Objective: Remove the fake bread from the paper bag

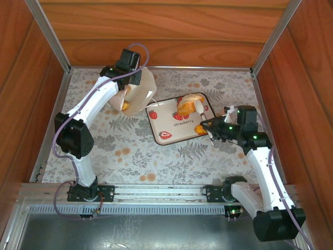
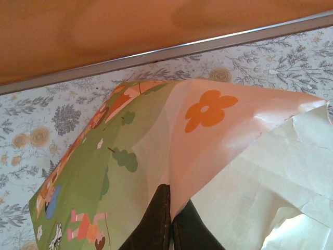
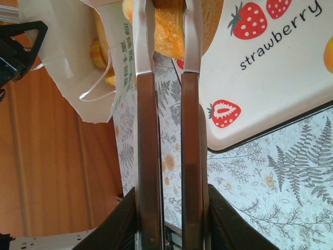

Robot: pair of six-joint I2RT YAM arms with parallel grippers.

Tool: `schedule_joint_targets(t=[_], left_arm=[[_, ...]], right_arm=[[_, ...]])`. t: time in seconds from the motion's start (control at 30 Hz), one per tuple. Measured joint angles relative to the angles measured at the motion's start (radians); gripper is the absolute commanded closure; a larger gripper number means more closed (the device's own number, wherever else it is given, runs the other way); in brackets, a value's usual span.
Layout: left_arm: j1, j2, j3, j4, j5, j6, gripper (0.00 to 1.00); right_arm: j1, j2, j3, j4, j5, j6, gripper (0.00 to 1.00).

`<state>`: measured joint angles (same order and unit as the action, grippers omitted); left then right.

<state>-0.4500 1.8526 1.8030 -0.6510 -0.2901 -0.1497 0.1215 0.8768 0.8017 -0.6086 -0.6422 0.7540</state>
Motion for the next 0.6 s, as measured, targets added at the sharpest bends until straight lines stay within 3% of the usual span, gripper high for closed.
schedule_joint_targets(t=[0.6], left_arm=[[0.000, 0.000, 0.000, 0.000, 0.006, -0.001, 1.00]], right_arm=[[-0.013, 0.070, -0.049, 0.047, -0.045, -0.015, 1.00]])
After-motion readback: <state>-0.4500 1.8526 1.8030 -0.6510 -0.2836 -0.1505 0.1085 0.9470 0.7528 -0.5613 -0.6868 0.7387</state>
